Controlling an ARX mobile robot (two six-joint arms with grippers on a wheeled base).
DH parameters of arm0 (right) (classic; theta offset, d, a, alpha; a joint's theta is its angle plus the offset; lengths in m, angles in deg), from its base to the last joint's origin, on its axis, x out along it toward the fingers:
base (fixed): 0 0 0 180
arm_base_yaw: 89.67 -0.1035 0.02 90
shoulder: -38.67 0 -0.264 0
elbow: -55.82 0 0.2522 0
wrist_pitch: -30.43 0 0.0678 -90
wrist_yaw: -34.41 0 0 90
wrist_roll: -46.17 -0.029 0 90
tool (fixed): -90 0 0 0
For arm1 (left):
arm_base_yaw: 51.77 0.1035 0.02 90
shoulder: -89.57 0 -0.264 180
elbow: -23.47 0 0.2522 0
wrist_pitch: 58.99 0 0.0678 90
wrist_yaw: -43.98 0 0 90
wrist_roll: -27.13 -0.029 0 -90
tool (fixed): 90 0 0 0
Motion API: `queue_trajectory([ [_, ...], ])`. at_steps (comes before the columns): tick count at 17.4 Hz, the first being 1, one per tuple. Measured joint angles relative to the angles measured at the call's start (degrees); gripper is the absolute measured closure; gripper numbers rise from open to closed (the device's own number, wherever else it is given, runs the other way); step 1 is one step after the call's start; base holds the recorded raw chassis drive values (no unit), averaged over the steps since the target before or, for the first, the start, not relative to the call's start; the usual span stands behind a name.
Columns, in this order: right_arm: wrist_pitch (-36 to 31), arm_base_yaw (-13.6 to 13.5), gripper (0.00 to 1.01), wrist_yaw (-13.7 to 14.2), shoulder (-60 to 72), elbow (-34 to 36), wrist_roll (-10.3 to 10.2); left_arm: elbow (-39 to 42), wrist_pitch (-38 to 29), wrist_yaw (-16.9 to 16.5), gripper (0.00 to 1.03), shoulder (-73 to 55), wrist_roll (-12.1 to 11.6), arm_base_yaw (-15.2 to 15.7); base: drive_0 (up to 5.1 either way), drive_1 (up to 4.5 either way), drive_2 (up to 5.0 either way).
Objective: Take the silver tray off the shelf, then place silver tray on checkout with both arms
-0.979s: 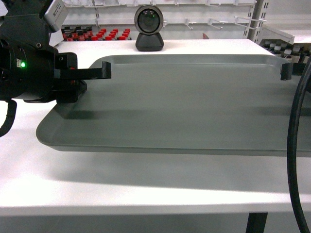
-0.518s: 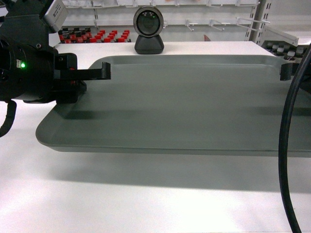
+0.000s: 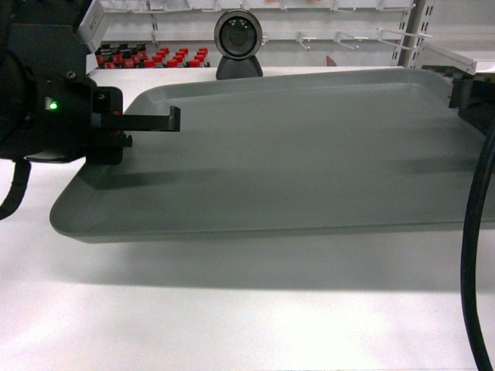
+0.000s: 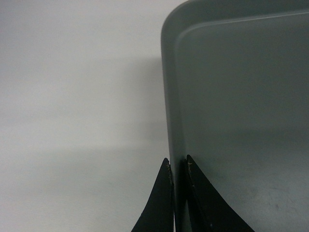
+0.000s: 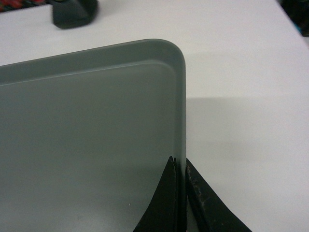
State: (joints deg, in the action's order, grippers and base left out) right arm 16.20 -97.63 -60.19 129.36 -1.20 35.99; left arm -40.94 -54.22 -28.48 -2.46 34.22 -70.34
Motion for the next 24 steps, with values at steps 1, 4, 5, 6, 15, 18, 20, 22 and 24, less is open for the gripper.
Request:
queue_trajectory([
  [1, -3.69, 0.28, 0.99, -2.6, 1.77, -0.22, -0.57, -1.64, -0.07, 5.92, 1.0, -1.07, -0.42, -0.57, 0.0, 0.0, 0.0],
  [4, -4.66, 0.61, 0.99, -5.42, 6.8, -4.9, -2.71, -6.14, -1.03, 10.29, 0.99, -4.76, -3.8, 0.09, 0.0, 0.0, 0.0],
  [5, -4.33, 0.61, 0.99, -5.6, 8.35, -6.71, -2.86, -7.45, -1.18, 9.81, 0.99, -6.38, -4.26, 0.81, 0.0, 0.0, 0.0],
  [6, -3.58, 0.48, 0.99, -5.68, 10.73, -9.31, -2.93, -9.11, -1.27, 9.27, 0.99, -8.66, -4.61, 1.64, 0.0, 0.0, 0.0],
  [15, 14.73, -3.08, 0.98, -1.18, 35.89, -43.01, -0.31, -35.69, 8.33, 4.85, 0.99, -29.55, -10.34, 8.98, 0.0, 0.0, 0.0],
  [18, 15.67, -3.41, 0.98, -0.26, 36.65, -43.58, 1.95, -35.71, 9.64, 4.68, 0.99, -29.99, -9.73, 8.98, 0.0, 0.0, 0.0],
  [20, 16.72, -3.72, 0.98, -0.13, 36.65, -43.71, 2.89, -35.69, 10.58, 5.79, 0.89, -29.99, -8.98, 8.96, 0.0, 0.0, 0.0],
  [22, 18.38, -4.42, 0.95, -2.91, 36.65, -43.89, 6.4, -35.6, 10.25, 7.32, 0.71, -30.16, -9.01, 9.33, 0.0, 0.0, 0.0],
  [24, 18.6, -4.83, 0.78, -3.69, 36.63, -44.19, 9.09, -35.58, 8.72, 6.84, 0.54, -30.16, -8.98, 9.66, 0.0, 0.0, 0.0],
])
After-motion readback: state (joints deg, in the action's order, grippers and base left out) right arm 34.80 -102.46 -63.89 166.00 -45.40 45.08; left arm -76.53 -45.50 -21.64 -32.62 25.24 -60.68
